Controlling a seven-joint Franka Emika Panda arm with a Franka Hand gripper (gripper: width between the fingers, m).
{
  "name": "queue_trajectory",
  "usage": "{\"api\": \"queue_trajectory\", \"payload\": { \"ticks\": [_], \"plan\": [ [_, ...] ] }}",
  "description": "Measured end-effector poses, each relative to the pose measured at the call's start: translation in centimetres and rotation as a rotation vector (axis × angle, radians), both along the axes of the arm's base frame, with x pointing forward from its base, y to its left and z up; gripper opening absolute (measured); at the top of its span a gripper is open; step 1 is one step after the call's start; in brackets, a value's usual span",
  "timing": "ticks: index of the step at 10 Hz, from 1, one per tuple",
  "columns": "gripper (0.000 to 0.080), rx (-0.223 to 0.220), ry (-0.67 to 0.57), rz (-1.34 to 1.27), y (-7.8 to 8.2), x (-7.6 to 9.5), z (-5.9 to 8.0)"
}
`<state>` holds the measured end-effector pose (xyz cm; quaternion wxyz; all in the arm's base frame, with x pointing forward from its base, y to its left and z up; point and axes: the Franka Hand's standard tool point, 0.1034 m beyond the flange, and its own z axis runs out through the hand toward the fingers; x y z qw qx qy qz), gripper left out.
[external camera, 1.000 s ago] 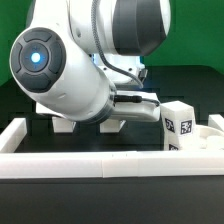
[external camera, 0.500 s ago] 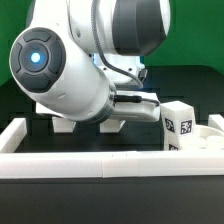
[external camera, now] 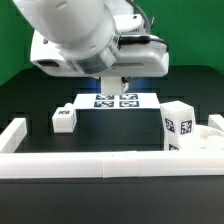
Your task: Assemble stool
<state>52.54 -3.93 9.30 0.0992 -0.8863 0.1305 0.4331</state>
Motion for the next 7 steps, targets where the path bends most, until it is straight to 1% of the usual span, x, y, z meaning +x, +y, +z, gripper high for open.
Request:
{"api": "queue_trajectory", "payload": {
  "ticks": [1, 2, 3, 4, 5, 6, 7],
  "plan": [
    [0.0324, -0.021, -0.075, -0.002, -0.1, 1.2, -0.5],
    [0.0324, -0.073, -0.179, -0.026, 0.5, 2.4, 0.2],
    [0.0324, -0.095, -0.192, -0.046, 2.2, 2.6, 2.0],
    [0.0324, -0.095, -0.240, -0.044, 3.5, 3.7, 3.6],
    [0.0324, -0.122, -0.330, -0.058, 4.8, 5.4, 5.1],
    [0.0324, -0.150, -0.397, -0.080, 7.0, 6.2, 7.3],
    [0.0324, -0.151, -0.478, -0.071, 7.6, 6.6, 8.2]
  ]
}}
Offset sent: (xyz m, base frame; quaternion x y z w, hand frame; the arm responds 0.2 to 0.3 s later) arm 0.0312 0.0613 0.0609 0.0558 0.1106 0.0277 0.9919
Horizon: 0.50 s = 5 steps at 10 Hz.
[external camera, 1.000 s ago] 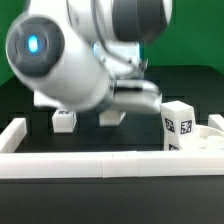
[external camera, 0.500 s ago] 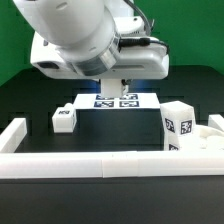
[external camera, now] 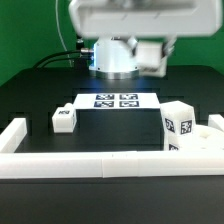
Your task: Assemble stool
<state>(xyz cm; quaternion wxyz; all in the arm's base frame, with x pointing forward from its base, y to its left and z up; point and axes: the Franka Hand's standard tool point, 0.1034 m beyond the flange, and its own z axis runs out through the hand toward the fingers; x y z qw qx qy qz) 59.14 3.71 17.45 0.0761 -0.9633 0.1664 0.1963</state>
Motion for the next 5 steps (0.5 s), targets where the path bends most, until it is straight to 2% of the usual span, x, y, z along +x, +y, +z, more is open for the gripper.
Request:
{"api": "queue_trajectory", "payload": {
  "ticks": [1, 5],
  "plan": [
    [0.0324, -0.018, -0.058, -0.022, -1.0, 0.2, -0.5],
    [0.0324, -0.078, -0.362, -0.056, 0.6, 1.9, -0.4]
  ]
}}
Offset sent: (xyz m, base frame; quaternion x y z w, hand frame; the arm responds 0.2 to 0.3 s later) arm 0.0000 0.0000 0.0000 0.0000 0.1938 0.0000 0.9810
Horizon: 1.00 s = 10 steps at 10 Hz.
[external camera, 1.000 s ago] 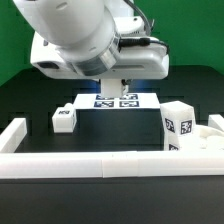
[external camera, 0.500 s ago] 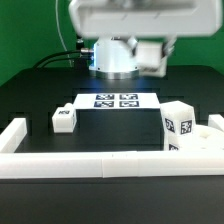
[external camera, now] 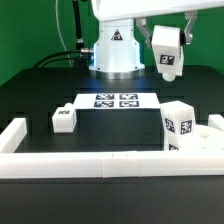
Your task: Assemble stool
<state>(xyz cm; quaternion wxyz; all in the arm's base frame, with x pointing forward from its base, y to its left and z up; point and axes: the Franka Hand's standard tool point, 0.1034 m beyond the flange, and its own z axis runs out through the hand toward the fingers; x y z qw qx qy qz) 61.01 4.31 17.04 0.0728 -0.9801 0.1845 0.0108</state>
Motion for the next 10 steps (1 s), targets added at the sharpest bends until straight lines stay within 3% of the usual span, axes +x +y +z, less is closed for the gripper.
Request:
{"api": "queue_trajectory", "payload": {
  "ticks": [2, 4, 7, 8, 9, 10],
  "plan": [
    [0.0324, 0.001, -0.184, -0.066, 3.1, 1.7, -0.5],
    [0.0324, 0.003, -0.312, -0.146, 6.8, 2.1, -0.8],
    [0.0324, -0.003, -0.420, -0.171, 8.5, 1.9, -1.0],
    [0.0324, -0.012, -0.445, -0.138, 8.0, 2.0, -0.9],
    [0.0324, -0.052, -0.554, -0.120, 4.9, 1.9, -0.8],
    [0.0324, -0.084, -0.604, -0.114, 3.2, 0.9, -1.6]
  ]
}}
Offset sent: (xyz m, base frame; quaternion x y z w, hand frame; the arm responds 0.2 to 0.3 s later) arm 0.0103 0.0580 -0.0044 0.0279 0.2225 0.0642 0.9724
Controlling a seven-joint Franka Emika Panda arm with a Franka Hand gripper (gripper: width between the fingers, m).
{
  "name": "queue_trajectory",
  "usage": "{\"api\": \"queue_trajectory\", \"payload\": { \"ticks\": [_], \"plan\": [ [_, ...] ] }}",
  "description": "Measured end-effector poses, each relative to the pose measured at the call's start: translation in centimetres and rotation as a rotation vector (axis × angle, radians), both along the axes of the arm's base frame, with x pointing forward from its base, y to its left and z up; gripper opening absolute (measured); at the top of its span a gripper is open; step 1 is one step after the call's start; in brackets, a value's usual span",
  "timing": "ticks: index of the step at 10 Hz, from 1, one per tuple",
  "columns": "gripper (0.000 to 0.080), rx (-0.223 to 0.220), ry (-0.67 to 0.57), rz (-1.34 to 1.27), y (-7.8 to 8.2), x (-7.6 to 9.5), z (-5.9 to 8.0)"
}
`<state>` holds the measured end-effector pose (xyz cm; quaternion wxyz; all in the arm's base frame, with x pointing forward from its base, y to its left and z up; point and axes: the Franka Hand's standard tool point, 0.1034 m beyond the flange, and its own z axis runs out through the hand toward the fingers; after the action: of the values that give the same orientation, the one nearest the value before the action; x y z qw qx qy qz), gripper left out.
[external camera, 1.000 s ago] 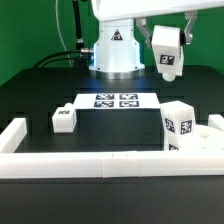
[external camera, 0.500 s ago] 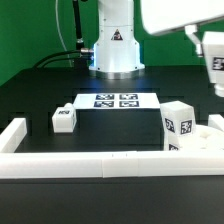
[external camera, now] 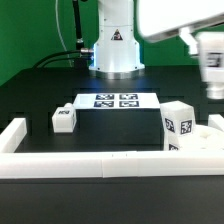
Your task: Assemble stool
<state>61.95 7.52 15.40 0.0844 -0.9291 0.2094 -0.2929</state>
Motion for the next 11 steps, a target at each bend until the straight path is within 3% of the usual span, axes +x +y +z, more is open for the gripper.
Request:
{"api": "queue_trajectory", "payload": {
  "ticks": [2, 4, 7, 11],
  "plan": [
    [0.0324, -0.030, -0.086, 0.001, -2.0, 0.2, -0.5],
    [0.0324, 0.011, -0.073, 0.006, -0.4, 0.0, -0.6],
    [0.0324, 0.037, 0.013, 0.063, 2.3, -0.8, -1.9],
    [0.0324, 0.031, 0.055, 0.093, 1.6, -0.8, -2.1]
  ]
}}
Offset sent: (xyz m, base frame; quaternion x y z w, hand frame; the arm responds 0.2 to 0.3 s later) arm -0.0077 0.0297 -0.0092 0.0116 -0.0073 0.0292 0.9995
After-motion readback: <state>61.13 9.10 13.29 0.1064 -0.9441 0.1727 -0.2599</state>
